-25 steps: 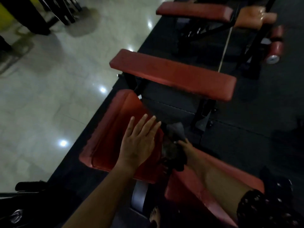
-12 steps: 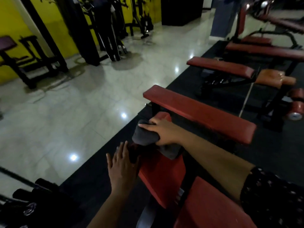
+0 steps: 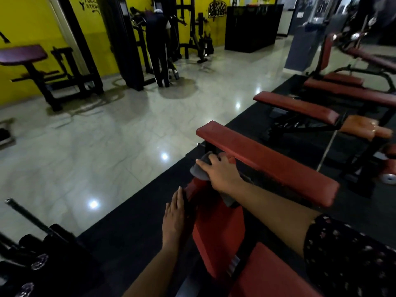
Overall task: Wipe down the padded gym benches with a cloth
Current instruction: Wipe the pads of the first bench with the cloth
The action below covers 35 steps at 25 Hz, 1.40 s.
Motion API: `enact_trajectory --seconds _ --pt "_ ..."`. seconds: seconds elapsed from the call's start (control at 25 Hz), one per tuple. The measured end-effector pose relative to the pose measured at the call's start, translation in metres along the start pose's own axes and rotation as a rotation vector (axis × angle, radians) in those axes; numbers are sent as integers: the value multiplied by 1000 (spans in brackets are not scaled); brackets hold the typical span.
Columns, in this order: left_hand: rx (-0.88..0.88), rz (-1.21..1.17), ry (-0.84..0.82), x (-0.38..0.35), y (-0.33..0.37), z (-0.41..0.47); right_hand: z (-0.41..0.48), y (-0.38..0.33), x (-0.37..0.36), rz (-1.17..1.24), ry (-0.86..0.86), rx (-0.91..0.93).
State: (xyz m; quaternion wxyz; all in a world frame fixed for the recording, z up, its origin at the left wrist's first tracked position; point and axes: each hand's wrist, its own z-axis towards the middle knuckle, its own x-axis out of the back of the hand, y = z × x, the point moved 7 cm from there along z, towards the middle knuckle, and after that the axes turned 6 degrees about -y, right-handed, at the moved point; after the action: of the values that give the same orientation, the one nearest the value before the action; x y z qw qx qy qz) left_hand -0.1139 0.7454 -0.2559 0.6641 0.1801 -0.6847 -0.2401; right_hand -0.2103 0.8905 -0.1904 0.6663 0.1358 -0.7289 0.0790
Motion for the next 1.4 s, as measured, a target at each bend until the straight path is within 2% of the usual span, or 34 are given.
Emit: enact_trajectory --seconds 0.12,0.16,0.2,0.28,0.36,0.4,0.52,0.6,0.68,0.8,0.84,0.88,1.0,1.04,1.12,1.28,1.32,1.4 --pt "26 -43 -43 -5 -2 1 -19 -42 -13 -44 -5 268" --pt "40 -42 -58 -5 -5 2 -19 -37 -12 -56 13 283" --pt "52 -31 -73 -7 -7 3 -11 -22 -10 -67 24 229" --pt "60 -9 -72 -6 -8 3 10 19 -5 -51 15 -5" --pt "42 1 -33 -3 -7 2 15 28 -2 -54 -25 -138" --pt "24 10 -8 -1 -7 3 13 16 -2 -48 -39 -115" --pt "-19 68 -8 2 -2 10 -5 -34 -9 -53 -22 161" --pt "-53 140 -17 1 4 14 -1 -16 -13 -57 22 185" --pt "-98 182 7 3 11 18 11 27 -14 -47 61 59" --pt "-234 306 -10 -1 24 30 26 90 -18 171 28 -278" --pt "-293 369 -22 -3 30 33 28 92 -18 231 16 -324" --pt "-333 404 -47 -4 35 36 28 83 -15 234 13 -297" --pt "-315 446 -148 -8 44 50 20 47 -22 74 48 3" --pt "-318 457 -163 -8 48 55 23 51 -26 67 54 39" --pt "-335 449 -197 -13 58 67 40 84 -32 235 73 -36" --pt "-359 564 -246 -25 66 78 43 134 -56 1162 117 -272" --pt "-366 581 -250 -27 66 79 36 136 -66 1270 71 -297" --pt "-372 590 -262 -28 67 83 31 137 -70 1261 -21 -266"
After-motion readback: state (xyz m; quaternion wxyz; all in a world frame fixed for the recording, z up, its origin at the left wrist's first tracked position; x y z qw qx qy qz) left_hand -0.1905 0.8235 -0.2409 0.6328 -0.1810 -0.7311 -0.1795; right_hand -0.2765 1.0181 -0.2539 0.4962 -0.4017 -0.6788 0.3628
